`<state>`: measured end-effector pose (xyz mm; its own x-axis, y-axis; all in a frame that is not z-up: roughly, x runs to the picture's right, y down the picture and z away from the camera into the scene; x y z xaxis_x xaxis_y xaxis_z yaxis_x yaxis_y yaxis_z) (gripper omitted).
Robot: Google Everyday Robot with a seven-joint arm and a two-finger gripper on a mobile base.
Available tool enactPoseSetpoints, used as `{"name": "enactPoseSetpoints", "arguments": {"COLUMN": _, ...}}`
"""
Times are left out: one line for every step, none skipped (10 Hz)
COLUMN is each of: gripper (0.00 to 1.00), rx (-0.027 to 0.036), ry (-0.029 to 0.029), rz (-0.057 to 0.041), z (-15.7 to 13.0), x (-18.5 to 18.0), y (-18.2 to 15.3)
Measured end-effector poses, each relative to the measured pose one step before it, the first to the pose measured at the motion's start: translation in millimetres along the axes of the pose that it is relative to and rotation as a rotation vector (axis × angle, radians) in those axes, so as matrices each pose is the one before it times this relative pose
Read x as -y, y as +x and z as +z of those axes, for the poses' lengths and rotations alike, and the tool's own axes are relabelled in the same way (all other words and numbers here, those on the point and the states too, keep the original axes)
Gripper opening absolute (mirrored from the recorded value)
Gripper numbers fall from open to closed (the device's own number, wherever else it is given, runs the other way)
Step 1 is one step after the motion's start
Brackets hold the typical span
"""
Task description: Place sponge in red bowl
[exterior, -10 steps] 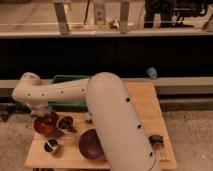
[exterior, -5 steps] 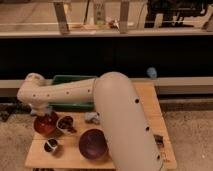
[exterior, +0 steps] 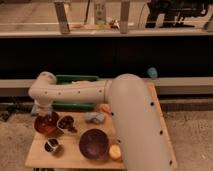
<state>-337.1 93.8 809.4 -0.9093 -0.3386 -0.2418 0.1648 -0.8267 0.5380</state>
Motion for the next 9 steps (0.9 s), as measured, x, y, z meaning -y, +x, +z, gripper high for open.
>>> {"name": "enactPoseSetpoints", "arguments": {"gripper": 0.0, "rx": -0.03469, "ry": 0.01941, "rz": 0.01673, "z": -3.51, "x": 3.17, "y": -2.56}}
{"name": "enactPoseSetpoints", "arguments": {"gripper": 0.0, "rx": -0.02245, "ry": 0.0069, "rz": 0.00882, "z": -2.53, "x": 0.93, "y": -1.78}}
{"name": "enactPoseSetpoints", "arguments": {"gripper": 0.0, "rx": -0.01586, "ry": 0.0021, "rz": 0.0121, "z": -3.75, "x": -1.53, "y": -3.72}}
{"name": "enactPoseSetpoints", "arguments": {"gripper": 0.0, "rx": -0.0094, "ry": 0.01001, "rz": 0.00616, "z": -0.93, "x": 3.12, "y": -0.92}}
{"name": "enactPoseSetpoints", "arguments": {"gripper": 0.0, "rx": -0.00927, "ry": 0.00483, "rz": 0.00194, "z": -1.89, "x": 2.05, "y": 0.46}}
{"name": "enactPoseSetpoints", "arguments": {"gripper": 0.01, "rx": -0.00724, "ry": 0.00147, "rz": 0.00153, "z": -2.79, "x": 0.61, "y": -1.73}}
{"name": "enactPoseSetpoints", "arguments": {"gripper": 0.07, "rx": -0.00003, "ry": -0.00393, "rz": -0.01103, "z": -1.98, "x": 2.23, "y": -0.88}}
{"name": "enactPoseSetpoints", "arguments": {"gripper": 0.18, "rx": -0.00139, "ry": -0.00031, "rz": -0.0234, "z": -0.84, "x": 3.66, "y": 2.18}}
{"name": "enactPoseSetpoints", "arguments": {"gripper": 0.27, "rx": -0.00087, "ry": 0.00453, "rz": -0.02535, "z": -0.5, "x": 2.25, "y": 1.69}}
